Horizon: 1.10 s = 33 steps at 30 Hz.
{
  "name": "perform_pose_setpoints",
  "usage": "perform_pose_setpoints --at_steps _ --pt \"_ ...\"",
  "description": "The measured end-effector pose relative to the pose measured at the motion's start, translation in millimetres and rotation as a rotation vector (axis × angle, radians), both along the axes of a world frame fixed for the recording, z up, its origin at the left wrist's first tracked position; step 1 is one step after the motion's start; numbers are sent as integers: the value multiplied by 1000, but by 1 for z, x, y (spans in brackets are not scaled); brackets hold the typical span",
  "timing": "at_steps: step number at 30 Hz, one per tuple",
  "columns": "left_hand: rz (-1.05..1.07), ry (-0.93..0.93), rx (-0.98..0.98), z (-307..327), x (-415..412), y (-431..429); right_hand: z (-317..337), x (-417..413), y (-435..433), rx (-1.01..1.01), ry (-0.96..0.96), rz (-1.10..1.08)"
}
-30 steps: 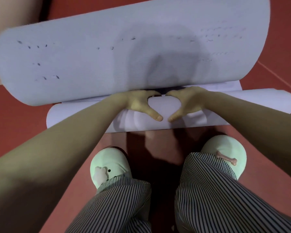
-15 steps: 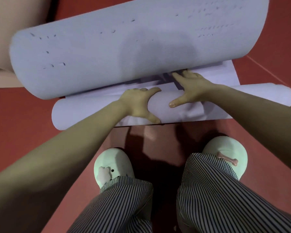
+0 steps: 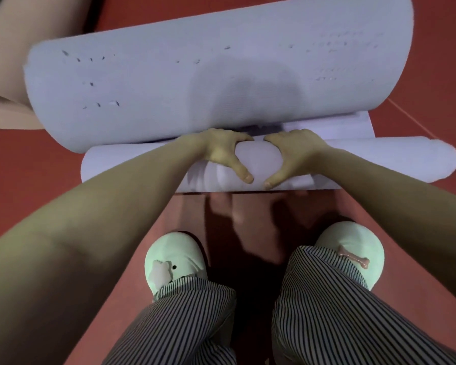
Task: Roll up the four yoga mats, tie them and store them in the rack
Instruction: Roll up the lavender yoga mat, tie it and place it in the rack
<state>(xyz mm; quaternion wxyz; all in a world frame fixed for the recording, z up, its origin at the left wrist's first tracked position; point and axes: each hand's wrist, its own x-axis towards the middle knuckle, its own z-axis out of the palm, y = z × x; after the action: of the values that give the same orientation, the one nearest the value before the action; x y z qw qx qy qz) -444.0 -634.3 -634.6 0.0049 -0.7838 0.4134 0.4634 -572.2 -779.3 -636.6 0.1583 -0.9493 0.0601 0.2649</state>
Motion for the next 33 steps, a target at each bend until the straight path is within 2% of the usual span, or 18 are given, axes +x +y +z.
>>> perform_pose_setpoints --at_steps 4,9,15,18,21,25,28,33 --pt "47 212 79 -4 -4 6 2 -7 1 134 205 -69" --pt "48 210 79 -3 -12 9 -1 -2 4 131 230 -24" --pt "-24 6 -37 -11 -17 20 -4 -10 9 101 131 -7" --pt "-23 -134 -30 -10 -18 19 -3 -5 3 157 224 -52" --pt "10 -147 -18 -9 -12 17 -3 1 -4 195 289 -92" --pt "39 -105 -43 -9 -7 21 -4 5 -9 50 182 -22" --pt "74 -137 -96 -3 -6 23 -5 8 -16 68 149 -96" --pt "-192 -322 -124 -2 -25 36 -11 9 -21 118 90 -174"
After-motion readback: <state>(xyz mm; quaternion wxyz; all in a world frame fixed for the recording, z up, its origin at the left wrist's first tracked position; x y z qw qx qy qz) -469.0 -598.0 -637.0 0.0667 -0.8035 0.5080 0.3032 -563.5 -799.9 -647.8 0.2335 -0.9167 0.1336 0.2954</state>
